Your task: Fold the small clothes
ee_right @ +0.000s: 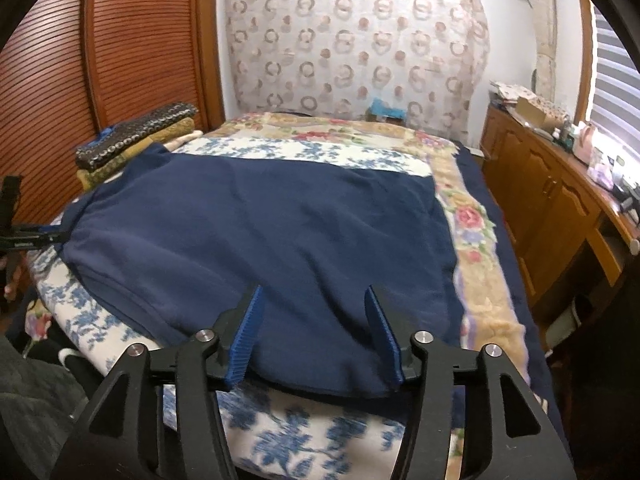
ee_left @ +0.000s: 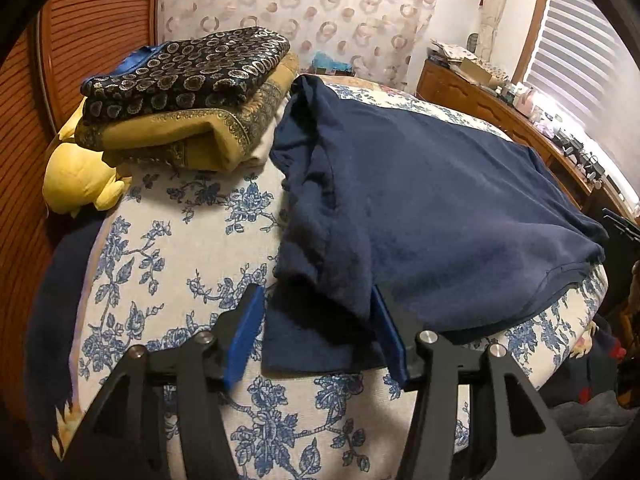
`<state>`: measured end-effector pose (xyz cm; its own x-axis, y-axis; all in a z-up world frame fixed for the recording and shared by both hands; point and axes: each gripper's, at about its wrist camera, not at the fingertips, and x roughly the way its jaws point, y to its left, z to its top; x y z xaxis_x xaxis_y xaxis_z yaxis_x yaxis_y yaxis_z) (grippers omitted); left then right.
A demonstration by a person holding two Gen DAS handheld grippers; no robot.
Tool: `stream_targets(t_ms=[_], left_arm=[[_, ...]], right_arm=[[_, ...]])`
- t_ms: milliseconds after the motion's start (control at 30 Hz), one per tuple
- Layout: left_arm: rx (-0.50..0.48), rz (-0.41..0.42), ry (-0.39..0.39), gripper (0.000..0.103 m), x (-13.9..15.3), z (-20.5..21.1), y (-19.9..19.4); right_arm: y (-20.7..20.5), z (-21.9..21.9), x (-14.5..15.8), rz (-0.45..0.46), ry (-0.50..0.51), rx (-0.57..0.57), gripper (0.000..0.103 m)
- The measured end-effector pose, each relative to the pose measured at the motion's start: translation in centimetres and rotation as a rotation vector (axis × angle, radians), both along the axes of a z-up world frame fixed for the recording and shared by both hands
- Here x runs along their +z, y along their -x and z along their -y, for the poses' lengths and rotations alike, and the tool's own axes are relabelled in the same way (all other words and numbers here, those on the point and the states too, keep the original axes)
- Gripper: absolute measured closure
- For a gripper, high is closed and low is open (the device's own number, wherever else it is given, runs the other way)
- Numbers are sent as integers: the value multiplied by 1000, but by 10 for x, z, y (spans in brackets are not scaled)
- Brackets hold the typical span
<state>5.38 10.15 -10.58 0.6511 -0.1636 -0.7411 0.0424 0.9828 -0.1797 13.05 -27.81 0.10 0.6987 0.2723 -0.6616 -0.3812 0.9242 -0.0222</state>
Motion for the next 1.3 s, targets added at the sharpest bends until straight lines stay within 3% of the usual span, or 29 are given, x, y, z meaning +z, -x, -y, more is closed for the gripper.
stream_targets(t_ms=[400,633,767,867,1100,1167,1300], left_arm=[[15,39,-13,49,-3,1,-1],[20,67,-8,50,-4,1,2],[15,67,-11,58,-4,3,4],[6,65,-10,66,-3,5,4],[-39,45,33,98,-3,12,4],[-63,61,-11,99,3,22,7],[-100,125,8,99,25,35,12]], right_arm=[[-9,-74,-30,-46,19,153,45],[-14,-95,-50,-87,38,178,44],[-15,-96,-62,-117,44,170,41],[-12,-96,-64,-82,48,167,37],[-8,-95,-68,-37,25,147,33],[-8,-94,-68,-37,25,147,33],[-8,-94,-68,-37,25,147,33]])
